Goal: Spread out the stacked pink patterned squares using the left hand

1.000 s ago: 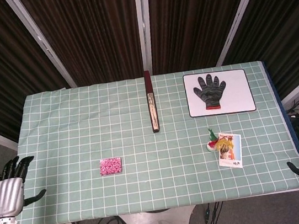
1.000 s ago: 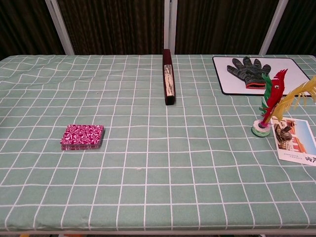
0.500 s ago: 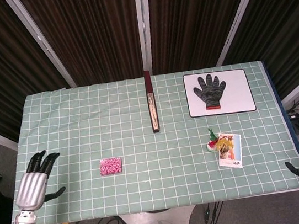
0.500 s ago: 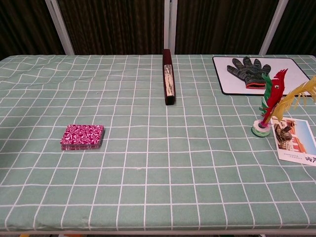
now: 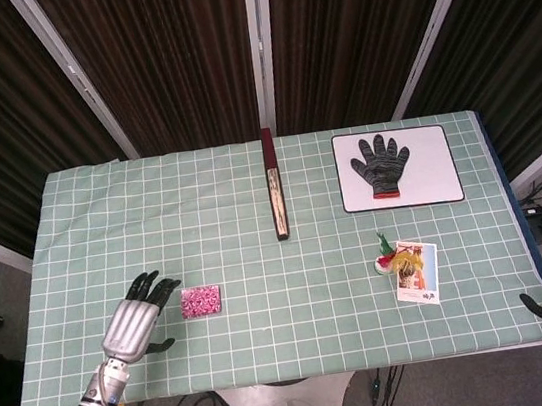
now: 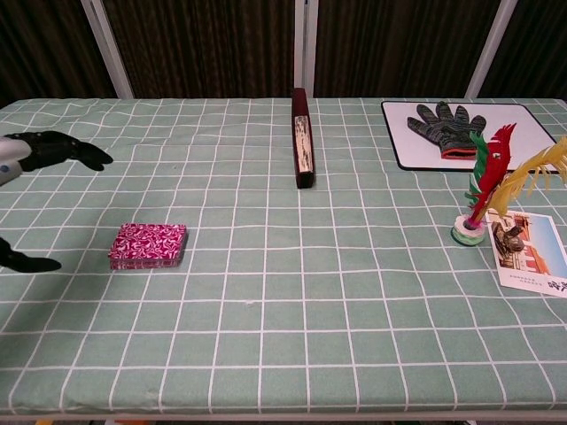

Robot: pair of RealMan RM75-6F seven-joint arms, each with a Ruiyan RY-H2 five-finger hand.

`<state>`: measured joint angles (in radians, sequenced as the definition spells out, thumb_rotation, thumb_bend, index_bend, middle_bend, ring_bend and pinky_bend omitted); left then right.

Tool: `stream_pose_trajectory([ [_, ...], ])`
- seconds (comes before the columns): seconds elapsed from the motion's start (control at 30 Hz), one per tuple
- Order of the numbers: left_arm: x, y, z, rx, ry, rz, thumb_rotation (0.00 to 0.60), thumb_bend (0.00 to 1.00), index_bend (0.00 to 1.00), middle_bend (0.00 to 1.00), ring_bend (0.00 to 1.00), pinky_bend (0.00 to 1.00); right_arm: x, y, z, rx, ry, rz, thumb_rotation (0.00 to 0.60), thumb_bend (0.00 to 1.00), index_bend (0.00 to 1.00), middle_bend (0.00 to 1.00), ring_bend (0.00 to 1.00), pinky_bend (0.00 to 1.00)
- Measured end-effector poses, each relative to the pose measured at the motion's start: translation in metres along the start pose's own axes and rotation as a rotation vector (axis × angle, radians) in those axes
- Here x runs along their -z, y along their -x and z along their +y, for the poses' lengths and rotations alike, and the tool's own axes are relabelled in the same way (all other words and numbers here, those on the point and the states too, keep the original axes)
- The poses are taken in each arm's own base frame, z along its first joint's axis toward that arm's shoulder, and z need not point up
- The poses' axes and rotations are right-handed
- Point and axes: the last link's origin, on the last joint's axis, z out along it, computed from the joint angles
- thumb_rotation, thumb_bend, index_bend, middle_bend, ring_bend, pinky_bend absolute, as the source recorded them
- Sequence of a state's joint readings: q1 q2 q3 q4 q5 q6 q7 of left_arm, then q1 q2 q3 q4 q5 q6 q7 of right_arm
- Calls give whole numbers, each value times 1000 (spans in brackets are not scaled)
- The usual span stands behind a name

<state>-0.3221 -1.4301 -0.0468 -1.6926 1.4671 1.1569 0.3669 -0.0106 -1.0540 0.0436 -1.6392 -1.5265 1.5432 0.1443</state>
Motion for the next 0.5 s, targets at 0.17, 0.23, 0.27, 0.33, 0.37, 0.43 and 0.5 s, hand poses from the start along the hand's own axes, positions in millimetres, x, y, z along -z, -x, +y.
stream_pose_trajectory([
  [0.17, -16, 13, 5, -9, 0, -44, 600, 51, 152, 179, 1, 73, -3, 2, -2, -14, -4, -3, 600, 97, 0, 0, 0, 0],
  [0.23, -22, 20, 5, -11, -5, -64, 600, 54, 152, 180, 1, 73, -4, 2, -3, -13, -10, -2, 600, 98, 0, 0, 0, 0],
  [0.27, -25, 22, 6, -8, -6, -71, 600, 55, 152, 182, 1, 73, -4, 3, -4, -13, -11, -3, 600, 99, 0, 0, 0, 0],
  [0.33, -31, 25, 10, 15, -9, -84, 600, 58, 152, 189, 5, 73, -6, 4, -5, -14, -12, -4, 600, 99, 0, 0, 0, 0],
  [0.37, -34, 26, 13, 29, -9, -89, 600, 59, 153, 196, 12, 74, -6, 5, -5, -16, -11, -4, 600, 99, 0, 0, 0, 0],
  [0.43, -41, 29, 19, 52, -3, -93, 600, 61, 153, 210, 26, 77, -7, 7, -6, -19, -11, -6, 600, 100, 0, 0, 0, 0],
  [0.5, -46, 30, 23, 52, 2, -90, 600, 61, 154, 222, 32, 78, -7, 9, -7, -21, -14, -11, 600, 100, 0, 0, 0, 0],
])
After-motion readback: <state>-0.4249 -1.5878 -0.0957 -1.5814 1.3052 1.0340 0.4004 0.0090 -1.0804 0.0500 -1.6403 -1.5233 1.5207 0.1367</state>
